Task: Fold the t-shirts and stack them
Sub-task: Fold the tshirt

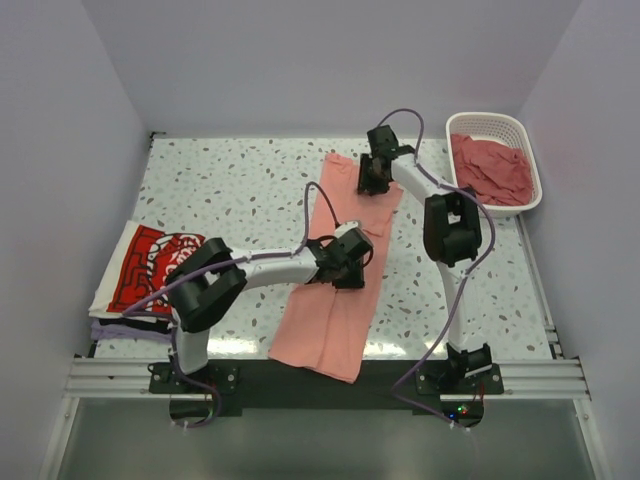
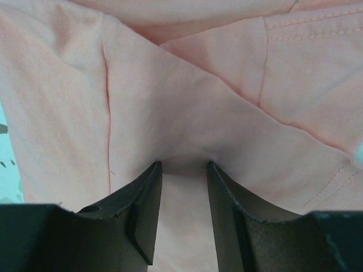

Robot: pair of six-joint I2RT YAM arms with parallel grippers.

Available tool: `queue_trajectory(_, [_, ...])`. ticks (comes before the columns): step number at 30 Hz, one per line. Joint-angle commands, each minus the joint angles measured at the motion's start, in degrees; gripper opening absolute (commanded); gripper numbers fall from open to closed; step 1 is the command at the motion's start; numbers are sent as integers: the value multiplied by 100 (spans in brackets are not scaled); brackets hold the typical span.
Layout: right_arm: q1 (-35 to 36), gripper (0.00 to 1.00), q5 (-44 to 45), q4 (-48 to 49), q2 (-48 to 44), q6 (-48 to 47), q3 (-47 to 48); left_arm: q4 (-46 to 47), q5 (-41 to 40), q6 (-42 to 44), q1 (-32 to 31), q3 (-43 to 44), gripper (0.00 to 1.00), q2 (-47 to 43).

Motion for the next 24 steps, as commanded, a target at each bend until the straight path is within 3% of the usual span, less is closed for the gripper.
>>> queue_trajectory(1, [8,43,105,-542,543,-472,694,40,356,107,280,317,34,-326])
queue_trajectory(5, [8,56,43,-508,167,-622,863,-92,206,397,456,2,41,-951])
queue_trajectory(9, [8,63,70,-96,-773,-552,58,-189,74,398,465,-883,41,-1740])
queue_trajectory(18, [175,65,17,511,-2119,-183,-1693,-276,31,389,219,-2187,39,-2771])
queue_trajectory(24, [254,64,-80,706,-2033,-51,-2143,-435,-57,12,-124,-2810,35,-2955])
